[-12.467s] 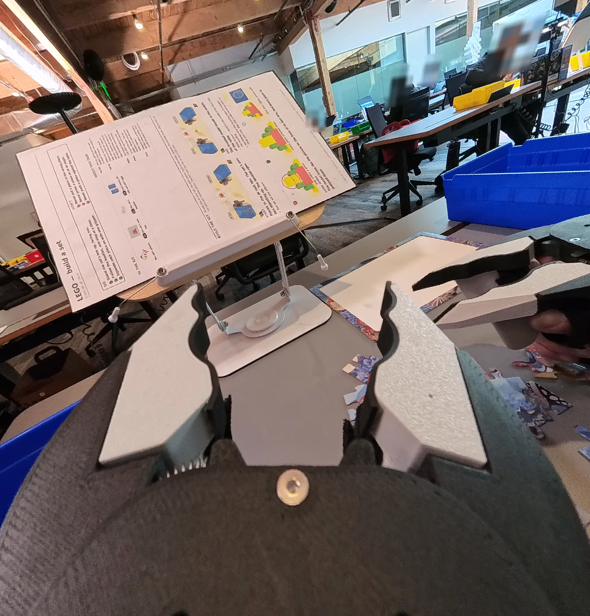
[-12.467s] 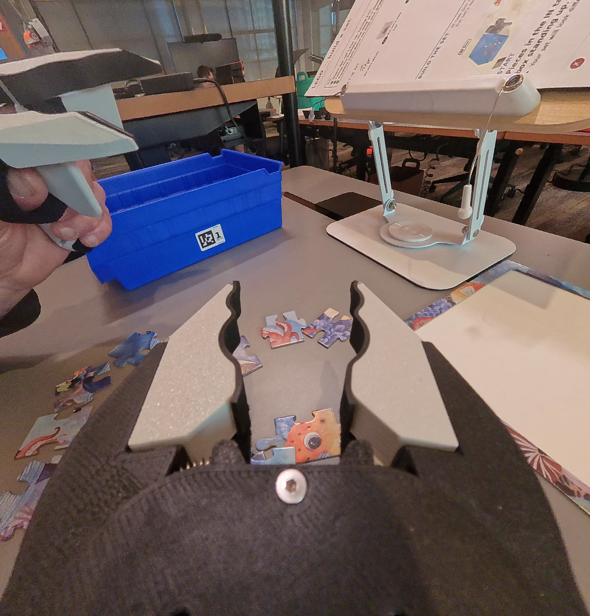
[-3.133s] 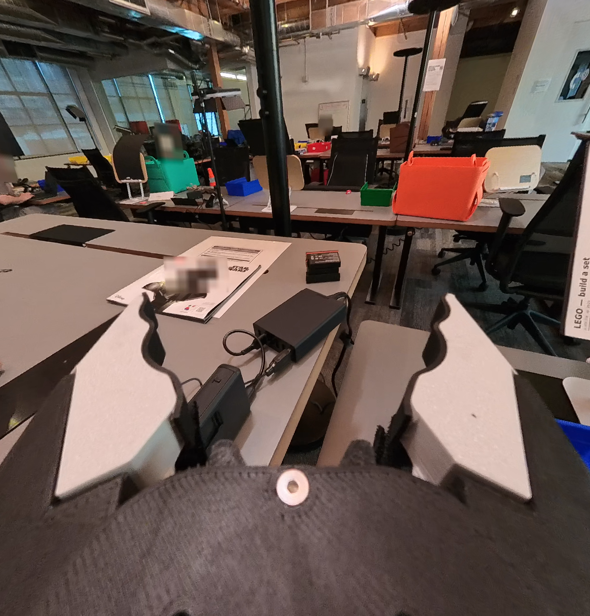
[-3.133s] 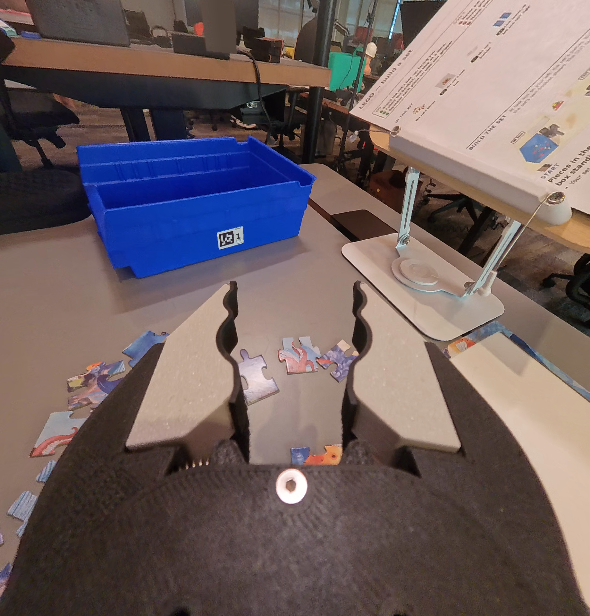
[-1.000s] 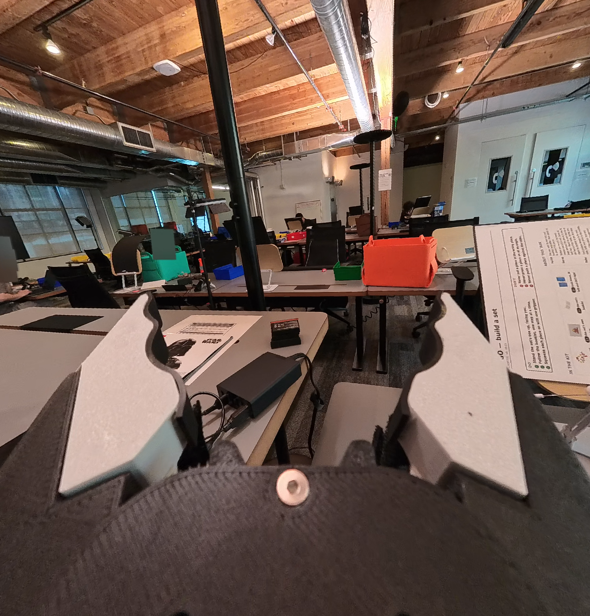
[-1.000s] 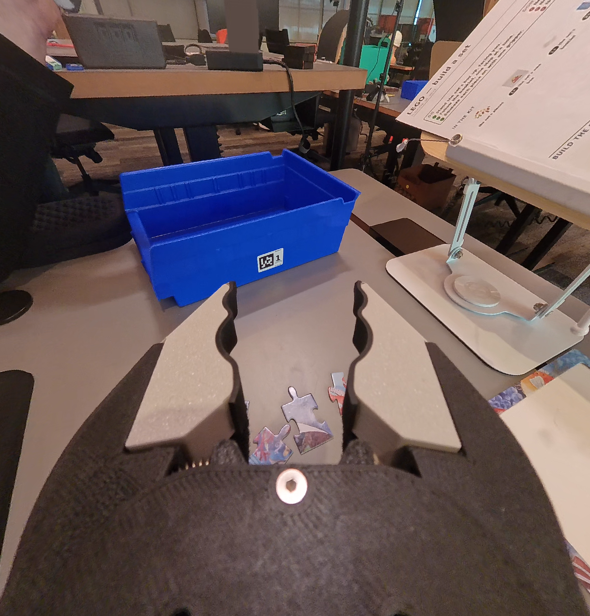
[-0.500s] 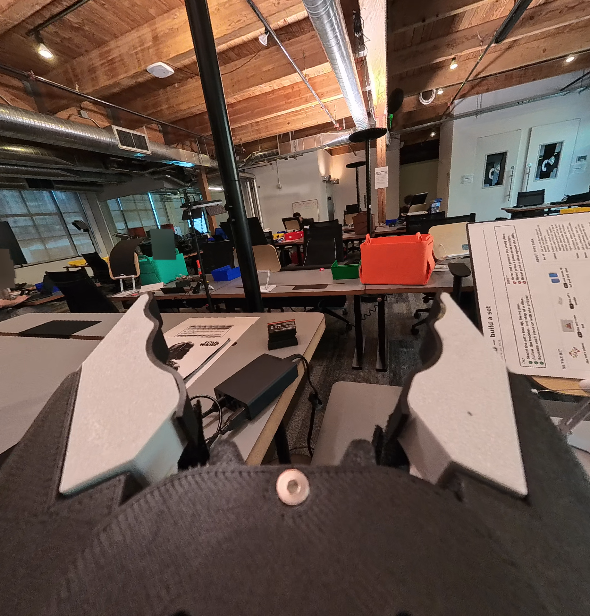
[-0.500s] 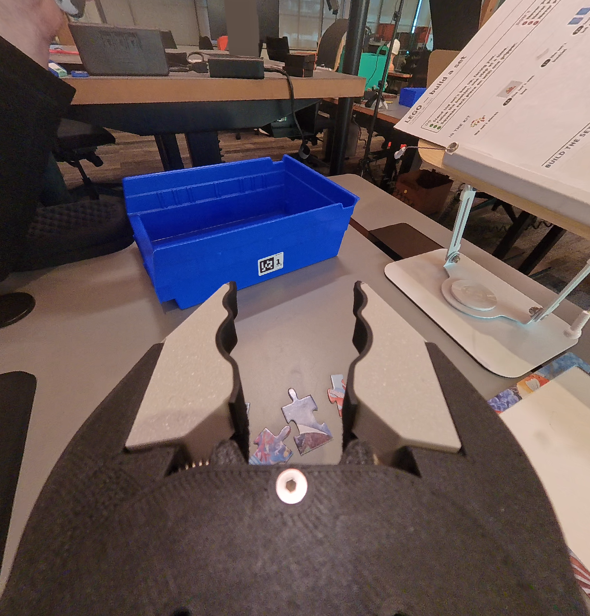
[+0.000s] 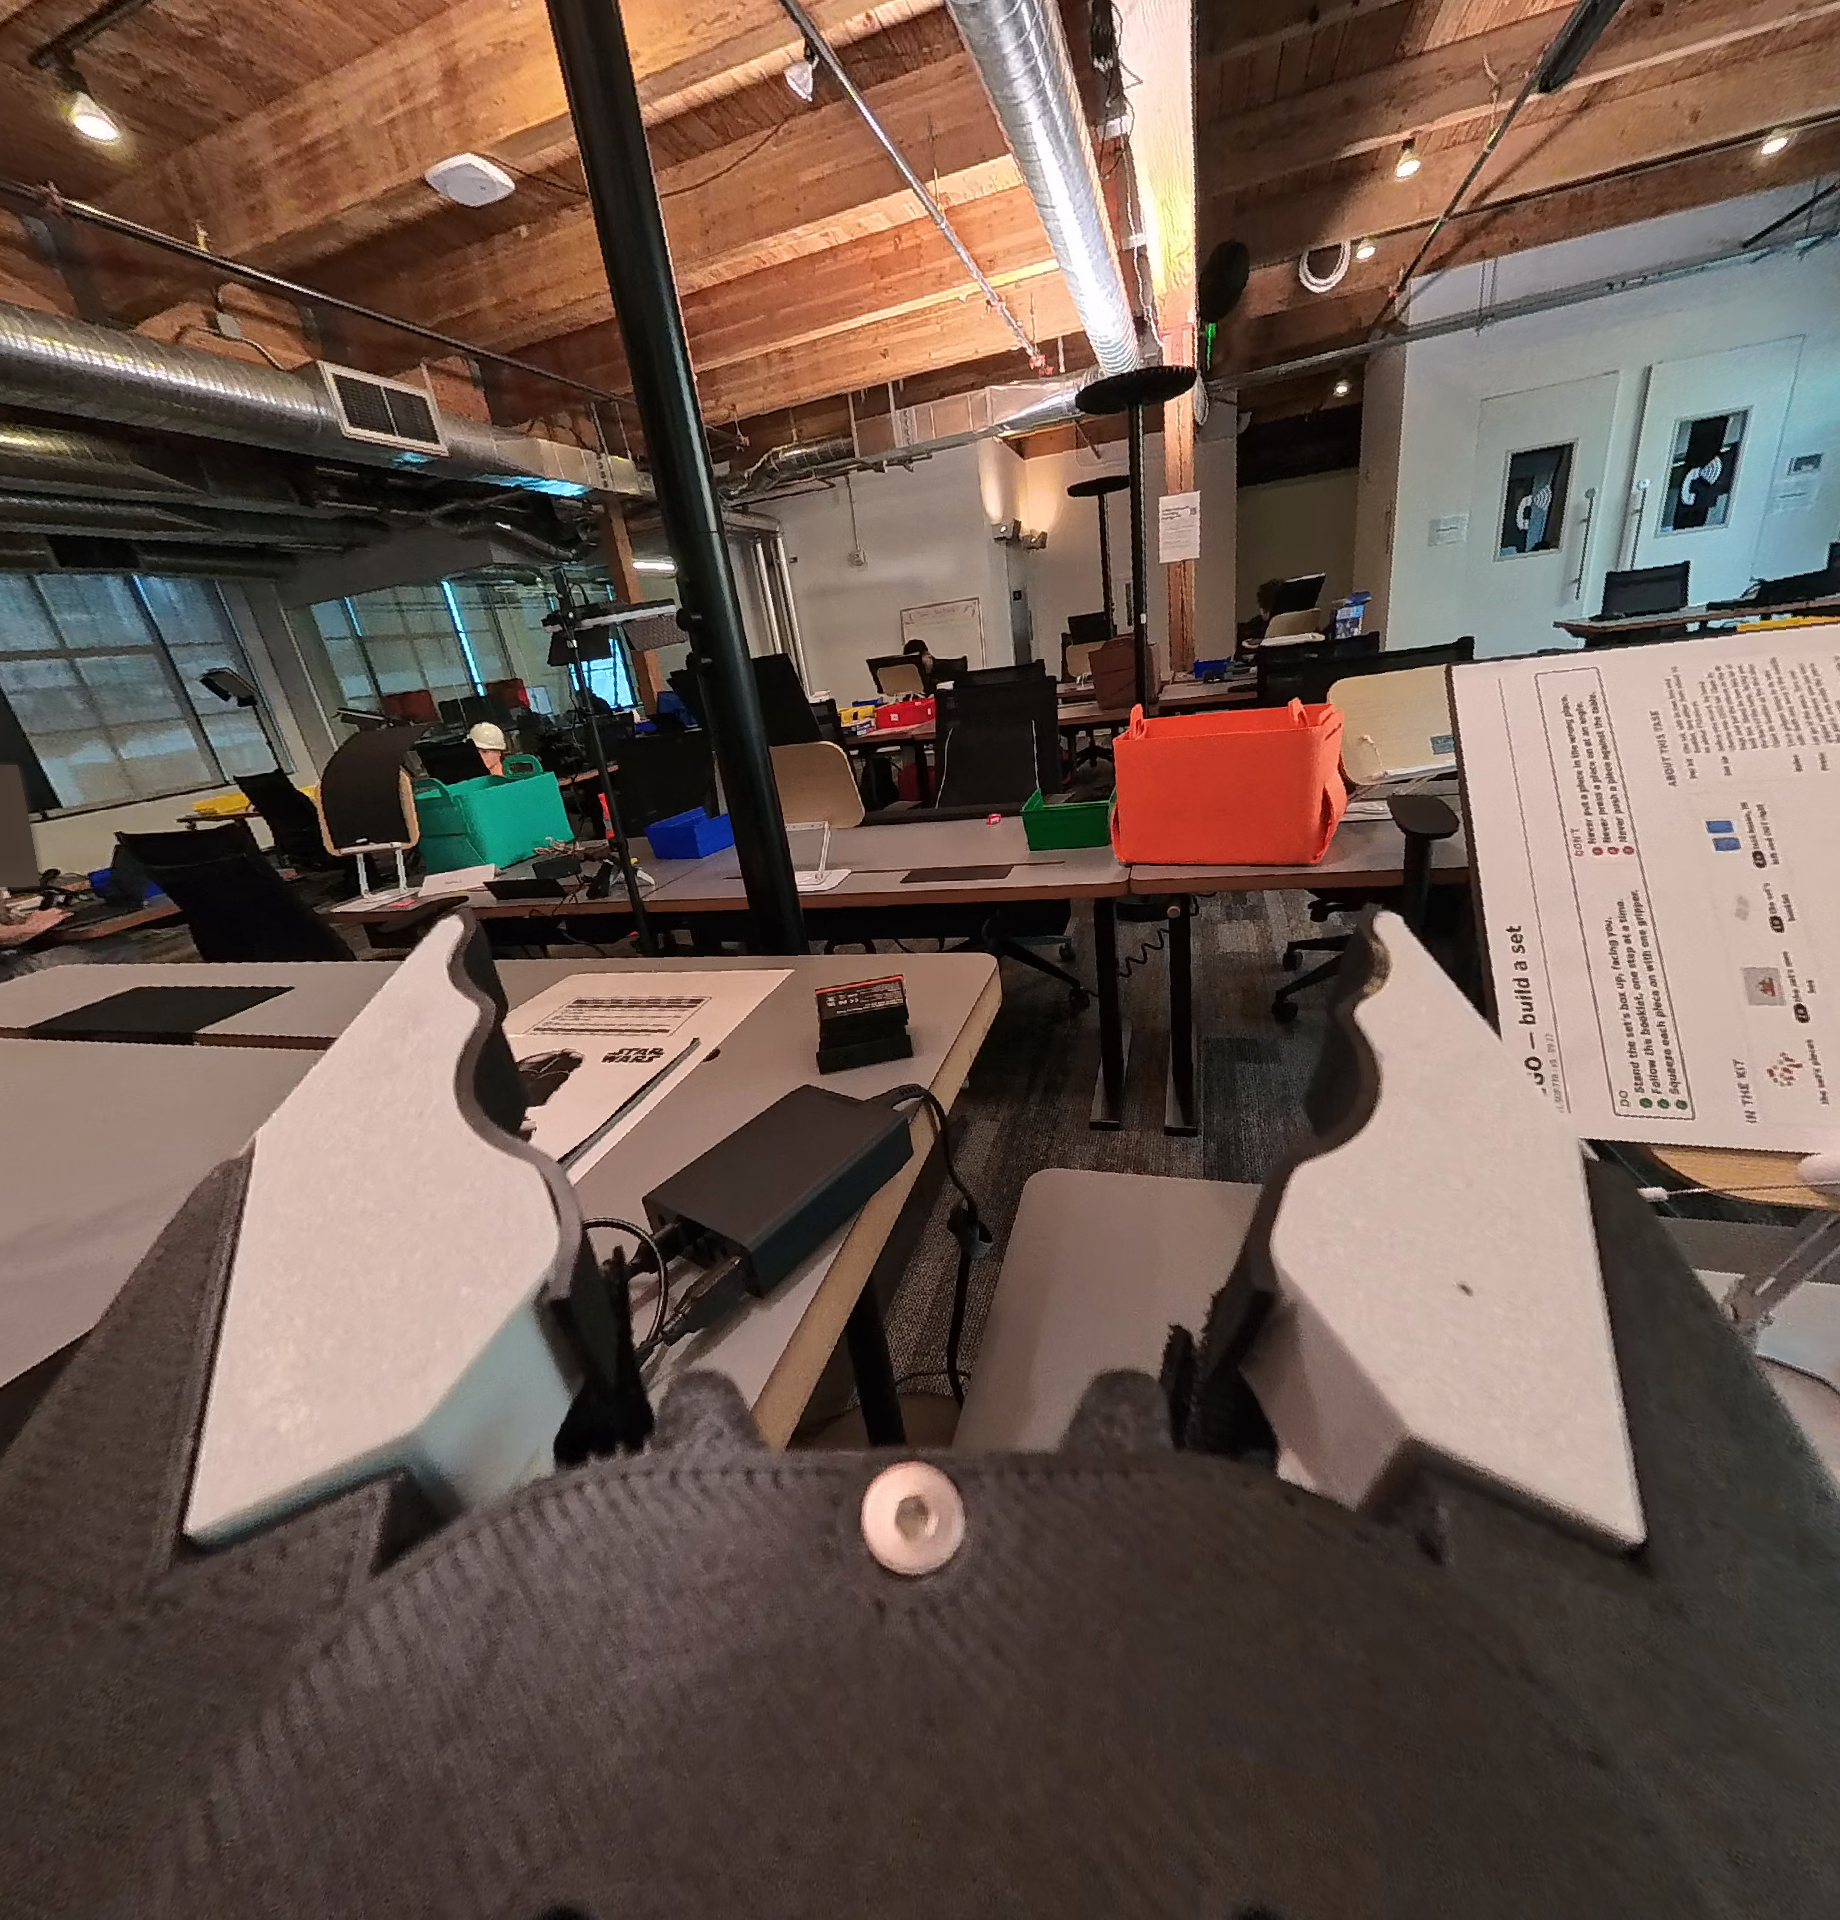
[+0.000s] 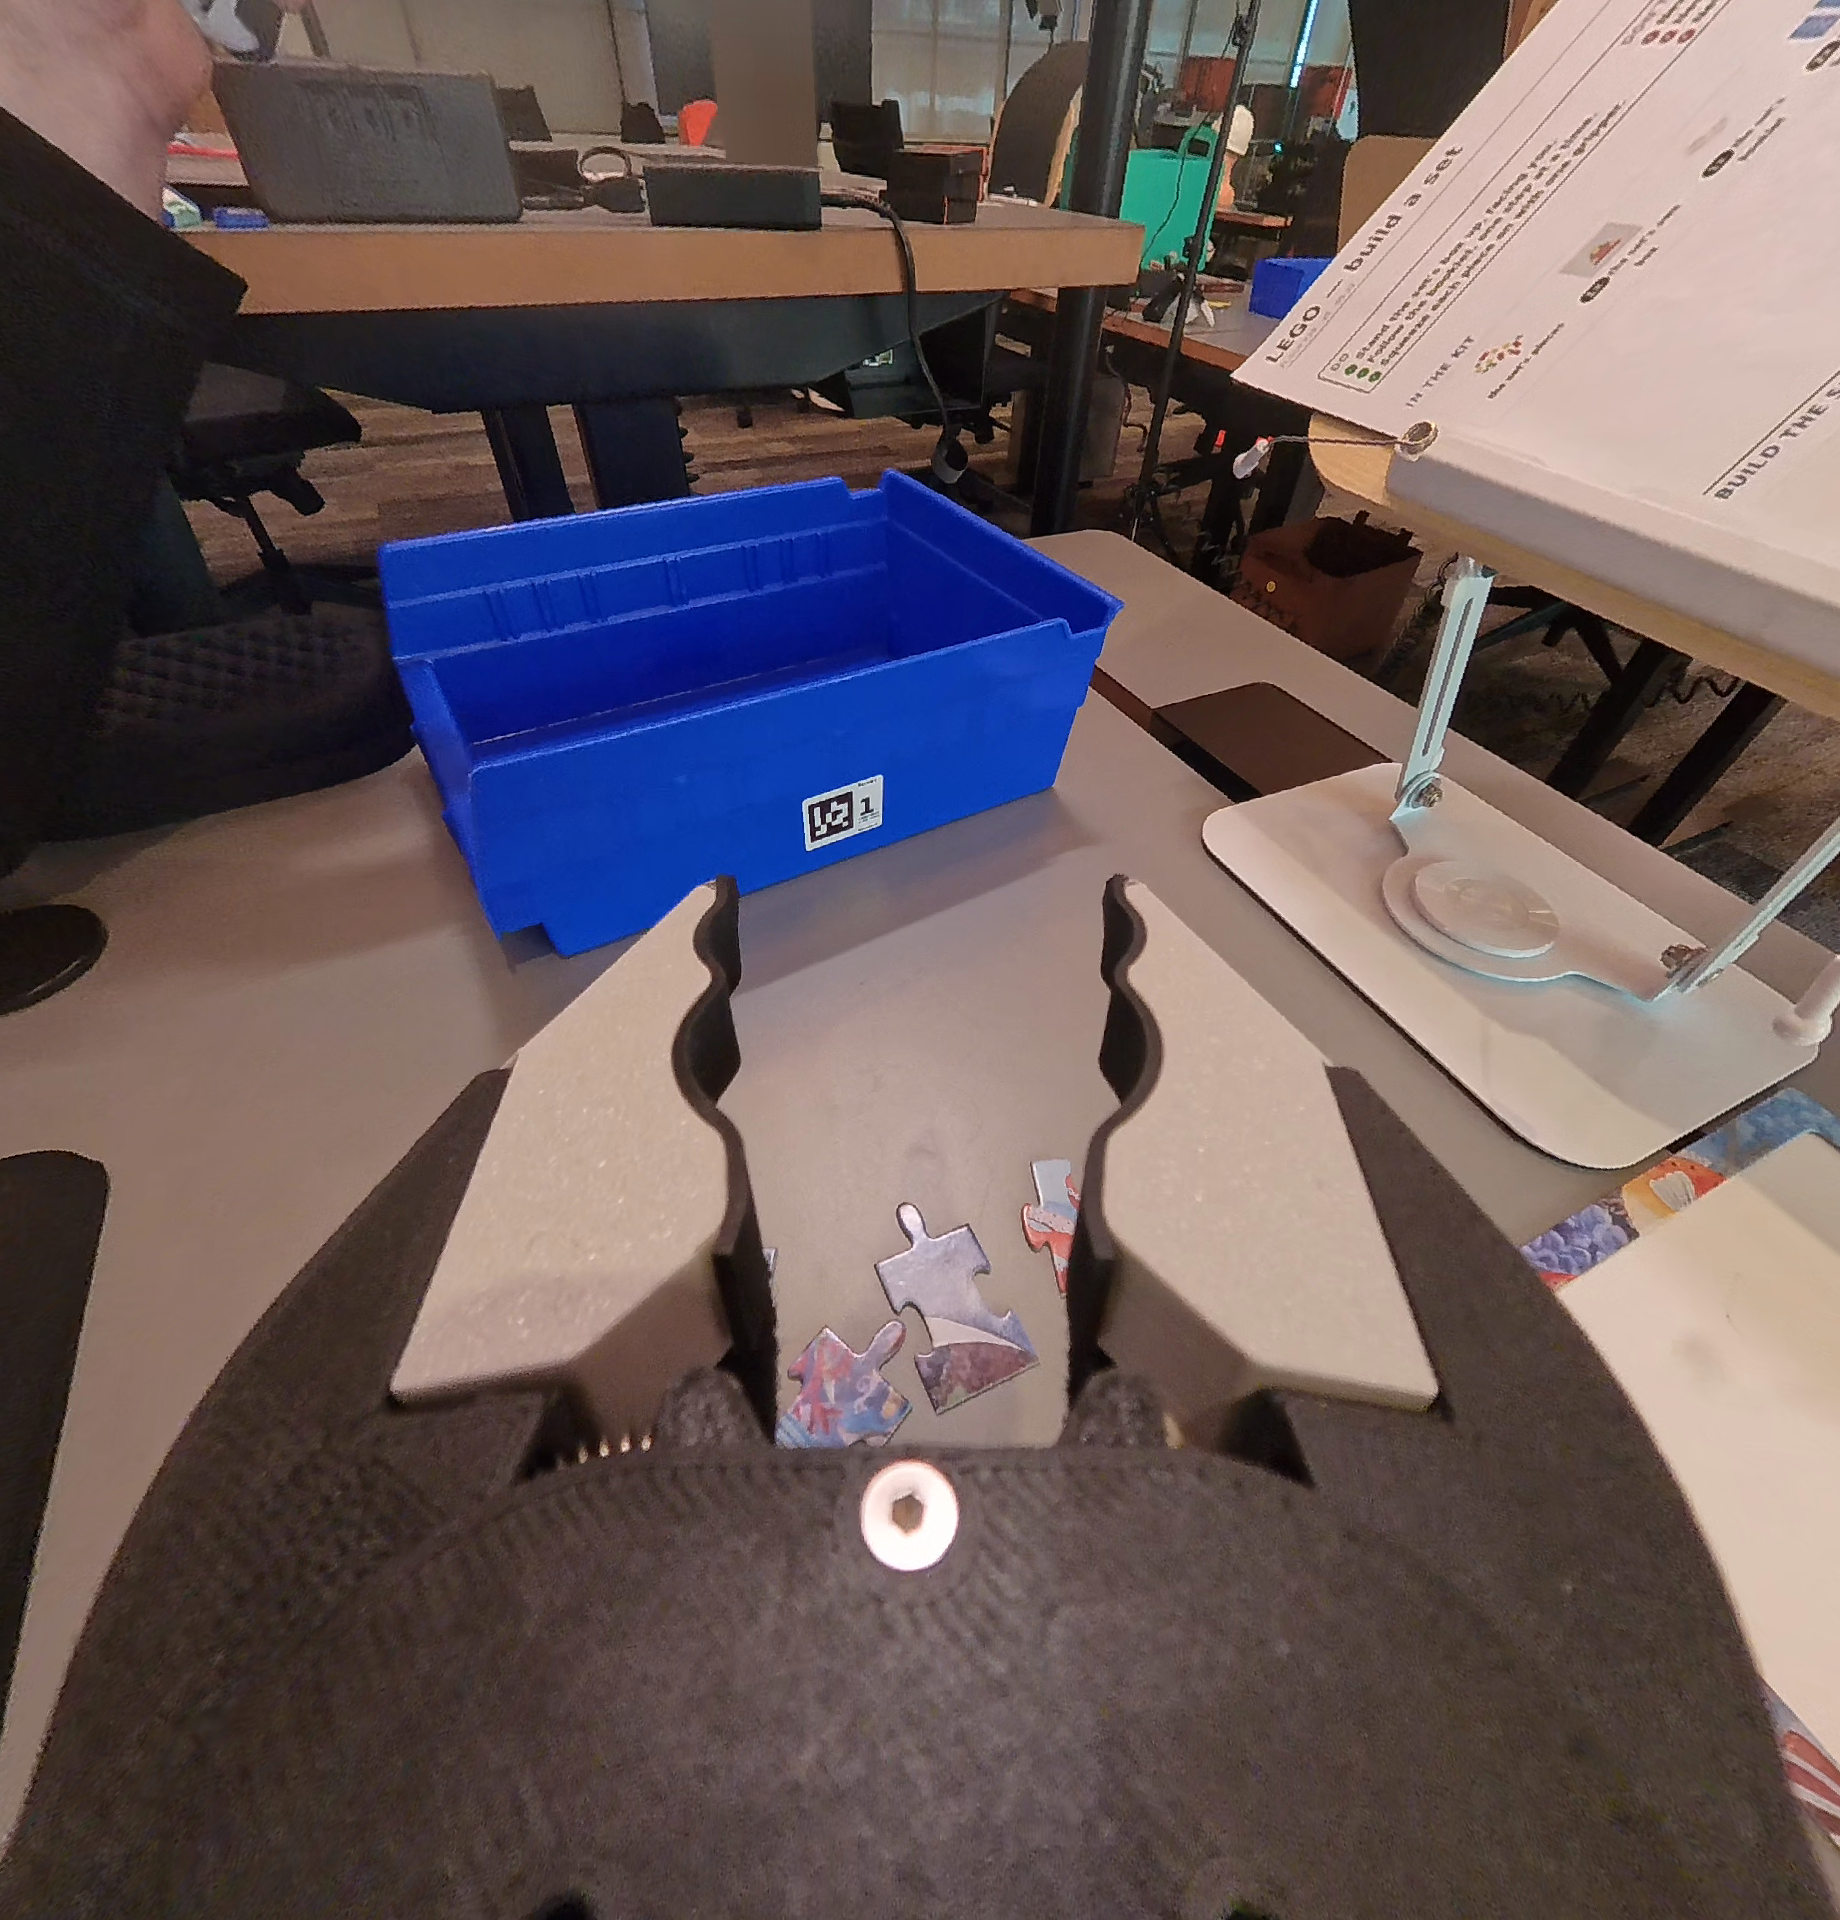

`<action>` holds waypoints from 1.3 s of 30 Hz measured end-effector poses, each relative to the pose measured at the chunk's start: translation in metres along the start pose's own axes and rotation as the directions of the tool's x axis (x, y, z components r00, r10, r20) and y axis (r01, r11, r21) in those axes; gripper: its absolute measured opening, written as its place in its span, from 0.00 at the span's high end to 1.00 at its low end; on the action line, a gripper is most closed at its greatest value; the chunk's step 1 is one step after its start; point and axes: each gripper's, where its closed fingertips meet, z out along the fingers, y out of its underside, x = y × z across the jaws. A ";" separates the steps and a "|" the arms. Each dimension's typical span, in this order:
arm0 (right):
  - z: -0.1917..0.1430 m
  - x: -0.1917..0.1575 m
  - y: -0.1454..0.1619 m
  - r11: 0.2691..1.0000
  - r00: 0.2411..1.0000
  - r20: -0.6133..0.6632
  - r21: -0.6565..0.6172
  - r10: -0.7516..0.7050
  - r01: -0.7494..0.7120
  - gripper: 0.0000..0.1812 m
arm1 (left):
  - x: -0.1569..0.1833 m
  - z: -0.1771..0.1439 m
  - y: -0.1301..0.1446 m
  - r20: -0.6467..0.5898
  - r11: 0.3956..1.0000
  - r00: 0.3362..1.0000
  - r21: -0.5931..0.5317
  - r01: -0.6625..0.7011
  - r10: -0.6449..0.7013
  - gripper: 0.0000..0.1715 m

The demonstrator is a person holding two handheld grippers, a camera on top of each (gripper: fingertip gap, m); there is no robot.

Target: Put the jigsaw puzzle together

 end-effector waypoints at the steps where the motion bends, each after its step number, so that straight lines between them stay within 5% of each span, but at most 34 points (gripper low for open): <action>1: 0.000 0.000 0.000 1.000 1.000 0.000 -0.001 0.000 0.000 0.62 | 0.000 0.000 0.000 0.000 1.000 1.000 0.001 -0.001 0.001 0.12; 20: -0.005 -0.001 -0.006 1.000 1.000 0.006 0.015 -0.005 0.005 0.62 | 0.027 0.000 0.013 -0.053 0.999 0.999 -0.045 0.005 -0.007 0.12; 27: -0.014 -0.002 -0.020 0.999 1.000 0.004 0.045 -0.028 0.028 0.62 | 0.085 -0.011 0.022 -0.144 0.996 0.990 -0.086 -0.002 -0.010 0.12; 39: -0.016 -0.005 -0.021 0.998 0.999 0.038 0.061 -0.009 0.006 0.62 | 0.247 -0.057 0.058 -0.373 0.981 0.921 -0.110 -0.162 0.110 0.13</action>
